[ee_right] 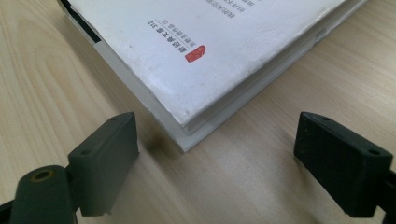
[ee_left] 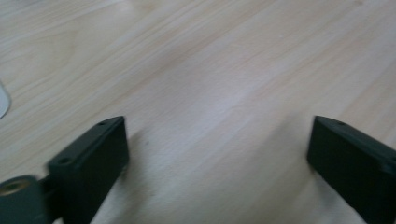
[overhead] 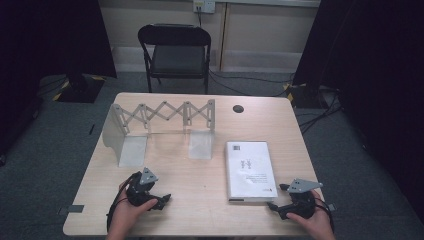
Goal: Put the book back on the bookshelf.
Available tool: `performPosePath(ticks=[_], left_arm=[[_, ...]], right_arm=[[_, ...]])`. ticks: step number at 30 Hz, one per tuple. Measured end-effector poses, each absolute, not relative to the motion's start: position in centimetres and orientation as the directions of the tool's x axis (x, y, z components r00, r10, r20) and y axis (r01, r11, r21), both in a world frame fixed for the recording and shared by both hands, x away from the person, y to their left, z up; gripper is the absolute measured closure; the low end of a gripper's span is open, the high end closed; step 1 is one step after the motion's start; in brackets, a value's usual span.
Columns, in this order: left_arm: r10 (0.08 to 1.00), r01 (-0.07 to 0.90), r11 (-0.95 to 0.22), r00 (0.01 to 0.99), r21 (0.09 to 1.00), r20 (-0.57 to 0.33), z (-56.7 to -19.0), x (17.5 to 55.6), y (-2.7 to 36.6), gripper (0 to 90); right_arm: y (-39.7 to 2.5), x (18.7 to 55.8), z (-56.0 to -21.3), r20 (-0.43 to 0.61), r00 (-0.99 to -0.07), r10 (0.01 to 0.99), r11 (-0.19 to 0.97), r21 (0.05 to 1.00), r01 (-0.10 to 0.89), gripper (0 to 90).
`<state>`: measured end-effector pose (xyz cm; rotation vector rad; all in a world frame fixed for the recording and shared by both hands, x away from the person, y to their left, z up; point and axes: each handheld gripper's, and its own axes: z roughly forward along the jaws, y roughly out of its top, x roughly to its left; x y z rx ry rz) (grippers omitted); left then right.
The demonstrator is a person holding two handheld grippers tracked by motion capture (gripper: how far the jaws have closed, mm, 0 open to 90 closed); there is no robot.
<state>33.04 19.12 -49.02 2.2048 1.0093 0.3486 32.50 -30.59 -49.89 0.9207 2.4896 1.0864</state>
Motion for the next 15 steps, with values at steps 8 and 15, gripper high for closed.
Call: performPosePath(ticks=[8,15], left_arm=[[0.655,0.542,-0.539,0.751,0.645,-0.084,-47.8,32.1,16.5,18.1],[0.651,0.545,-0.550,0.755,0.633,-0.085,-47.1,32.2,14.9,16.0]], right_arm=[[-30.3,32.5,-49.6,0.005,-0.766,0.643,0.529,0.720,0.449,18.8],[-30.1,32.4,-49.2,-0.007,-0.776,0.631,0.538,0.724,0.431,25.7]])
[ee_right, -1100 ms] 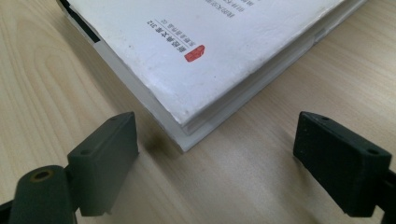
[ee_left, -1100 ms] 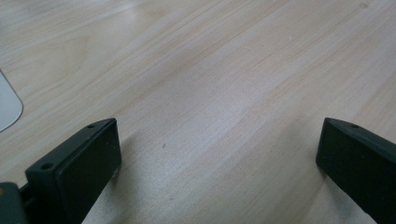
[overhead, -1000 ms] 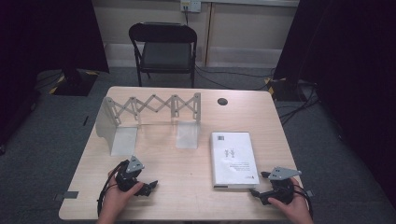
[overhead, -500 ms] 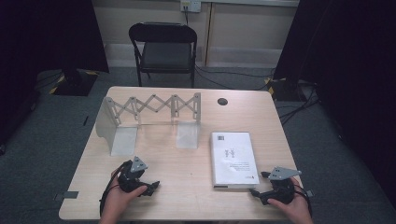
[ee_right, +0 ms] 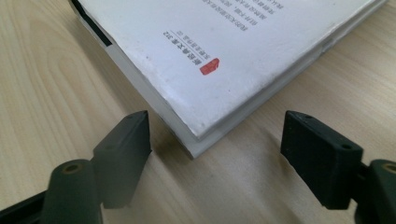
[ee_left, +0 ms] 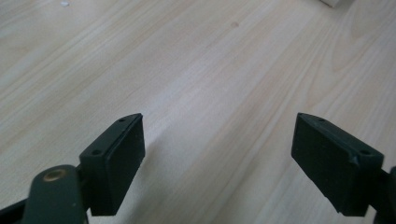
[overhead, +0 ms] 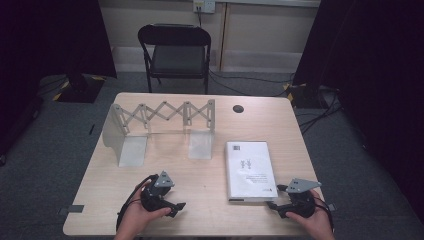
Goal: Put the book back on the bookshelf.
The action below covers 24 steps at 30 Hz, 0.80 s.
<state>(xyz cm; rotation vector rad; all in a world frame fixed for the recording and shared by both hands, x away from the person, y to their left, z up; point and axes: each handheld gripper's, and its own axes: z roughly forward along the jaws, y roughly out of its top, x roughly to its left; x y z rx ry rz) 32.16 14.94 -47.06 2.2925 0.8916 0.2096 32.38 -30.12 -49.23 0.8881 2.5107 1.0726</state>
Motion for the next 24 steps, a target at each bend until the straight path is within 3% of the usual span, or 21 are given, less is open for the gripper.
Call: performPosePath(ticks=[8,17,24], left_arm=[[0.595,0.511,-0.597,0.799,0.619,-0.086,-46.7,32.0,13.3,17.5],[0.563,0.488,-0.636,0.823,0.597,-0.074,-46.6,32.2,11.4,17.8],[0.546,0.474,-0.640,0.834,0.604,-0.076,-46.7,32.4,9.8,18.1]], right_arm=[[-29.6,32.5,-48.9,0.002,-0.786,0.619,0.543,0.722,0.429,40.1],[-29.1,32.8,-48.8,-0.004,-0.790,0.613,0.563,0.704,0.433,50.4],[-29.2,33.1,-48.4,0.026,-0.790,0.613,0.556,0.696,0.454,51.7]])
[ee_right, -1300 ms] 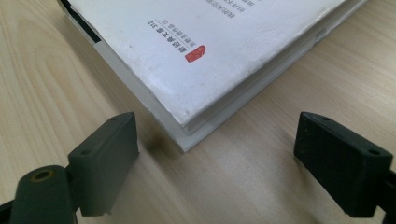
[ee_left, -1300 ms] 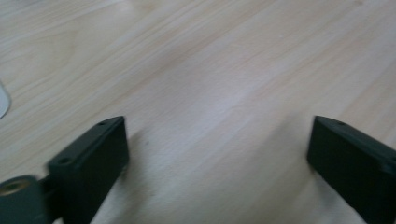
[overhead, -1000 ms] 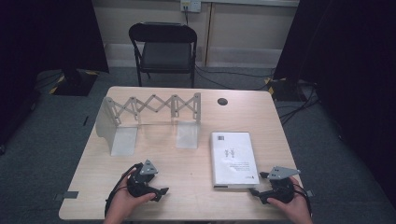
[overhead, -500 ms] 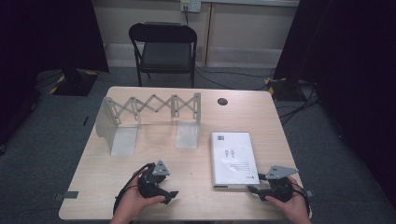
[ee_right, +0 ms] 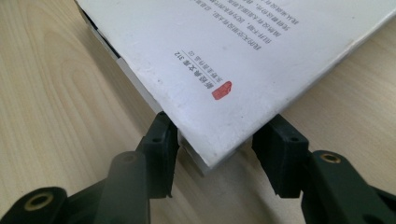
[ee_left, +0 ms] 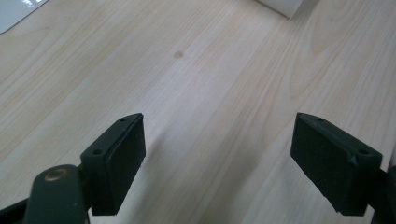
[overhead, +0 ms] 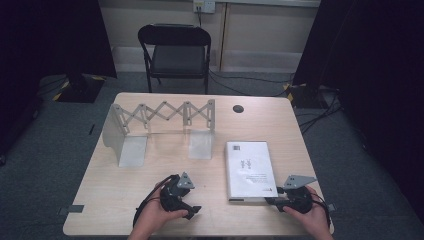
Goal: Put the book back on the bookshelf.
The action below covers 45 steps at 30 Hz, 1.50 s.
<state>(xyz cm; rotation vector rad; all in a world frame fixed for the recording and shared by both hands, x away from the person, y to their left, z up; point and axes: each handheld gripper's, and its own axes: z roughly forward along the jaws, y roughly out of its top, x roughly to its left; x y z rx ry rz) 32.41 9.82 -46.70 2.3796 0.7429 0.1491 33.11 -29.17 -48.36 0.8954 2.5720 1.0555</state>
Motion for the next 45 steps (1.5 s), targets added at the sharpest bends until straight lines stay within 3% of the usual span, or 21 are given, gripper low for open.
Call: performPosePath(ticks=[6,45], left_arm=[[0.529,0.458,-0.646,0.845,0.610,-0.075,-46.6,32.5,8.5,18.1],[0.438,0.377,-0.686,0.897,0.622,-0.061,-45.3,33.9,2.6,18.0]], right_arm=[[-29.5,33.1,-47.8,0.056,-0.792,0.607,0.529,0.715,0.456,59.0],[-29.2,33.0,-46.2,0.030,-0.803,0.595,0.511,0.757,0.407,60.0]])
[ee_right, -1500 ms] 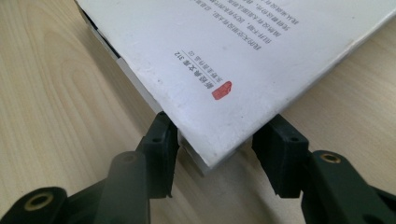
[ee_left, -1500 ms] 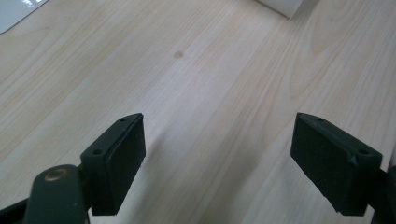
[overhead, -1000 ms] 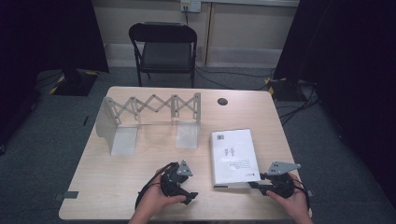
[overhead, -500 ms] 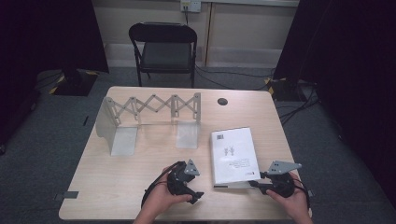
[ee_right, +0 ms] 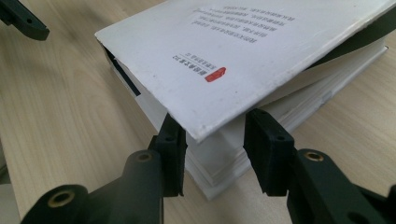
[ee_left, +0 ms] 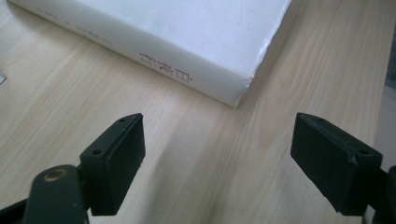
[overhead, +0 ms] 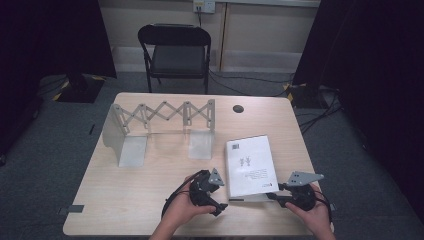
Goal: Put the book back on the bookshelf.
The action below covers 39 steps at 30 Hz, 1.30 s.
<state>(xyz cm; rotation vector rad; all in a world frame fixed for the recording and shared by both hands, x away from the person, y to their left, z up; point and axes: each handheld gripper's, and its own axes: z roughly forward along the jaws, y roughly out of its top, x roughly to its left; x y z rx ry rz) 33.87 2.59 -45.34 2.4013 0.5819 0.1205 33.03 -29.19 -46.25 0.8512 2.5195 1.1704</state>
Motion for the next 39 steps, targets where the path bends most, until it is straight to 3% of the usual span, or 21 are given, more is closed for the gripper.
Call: performPosePath(ticks=[39], left_arm=[[0.405,0.321,-0.699,0.914,0.640,-0.017,-43.8,35.3,-1.9,17.4]], right_arm=[[-29.0,33.1,-45.5,0.027,-0.807,0.590,0.494,0.778,0.388,60.5]])
